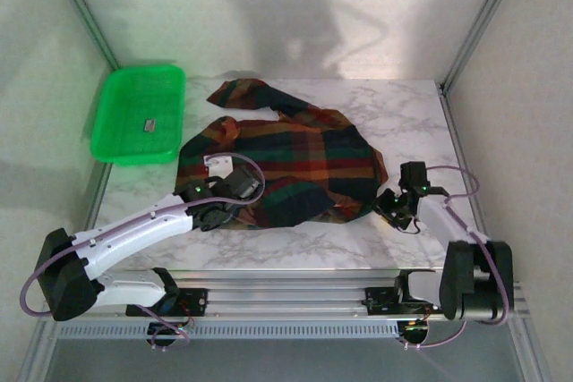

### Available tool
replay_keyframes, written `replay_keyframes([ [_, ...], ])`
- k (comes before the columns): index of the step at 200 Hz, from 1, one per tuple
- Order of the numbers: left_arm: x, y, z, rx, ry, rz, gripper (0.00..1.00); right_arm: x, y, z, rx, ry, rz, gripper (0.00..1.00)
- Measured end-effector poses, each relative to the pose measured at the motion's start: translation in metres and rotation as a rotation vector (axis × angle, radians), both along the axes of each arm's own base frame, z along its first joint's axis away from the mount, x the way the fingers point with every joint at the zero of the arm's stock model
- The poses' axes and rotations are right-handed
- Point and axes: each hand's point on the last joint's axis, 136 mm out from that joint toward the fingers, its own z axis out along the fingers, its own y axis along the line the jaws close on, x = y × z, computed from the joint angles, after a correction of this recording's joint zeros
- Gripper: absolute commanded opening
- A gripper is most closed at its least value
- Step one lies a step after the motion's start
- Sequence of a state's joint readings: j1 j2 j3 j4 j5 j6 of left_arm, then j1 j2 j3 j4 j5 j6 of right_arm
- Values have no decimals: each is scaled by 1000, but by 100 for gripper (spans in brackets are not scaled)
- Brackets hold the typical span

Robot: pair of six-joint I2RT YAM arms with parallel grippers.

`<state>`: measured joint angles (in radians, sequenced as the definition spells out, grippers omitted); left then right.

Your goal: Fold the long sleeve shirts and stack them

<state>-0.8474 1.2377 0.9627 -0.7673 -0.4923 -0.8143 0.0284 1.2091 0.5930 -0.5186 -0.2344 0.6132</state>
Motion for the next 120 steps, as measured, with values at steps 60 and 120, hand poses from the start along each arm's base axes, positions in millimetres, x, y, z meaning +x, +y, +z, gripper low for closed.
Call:
replay_keyframes([
  [60,5,-14,-17,-7,20,-17,2,-8,18,-11,109,-19,24,44],
  [120,8,-15,-36,25,51,-6,2,6,26,-22,166,-33,11,29],
])
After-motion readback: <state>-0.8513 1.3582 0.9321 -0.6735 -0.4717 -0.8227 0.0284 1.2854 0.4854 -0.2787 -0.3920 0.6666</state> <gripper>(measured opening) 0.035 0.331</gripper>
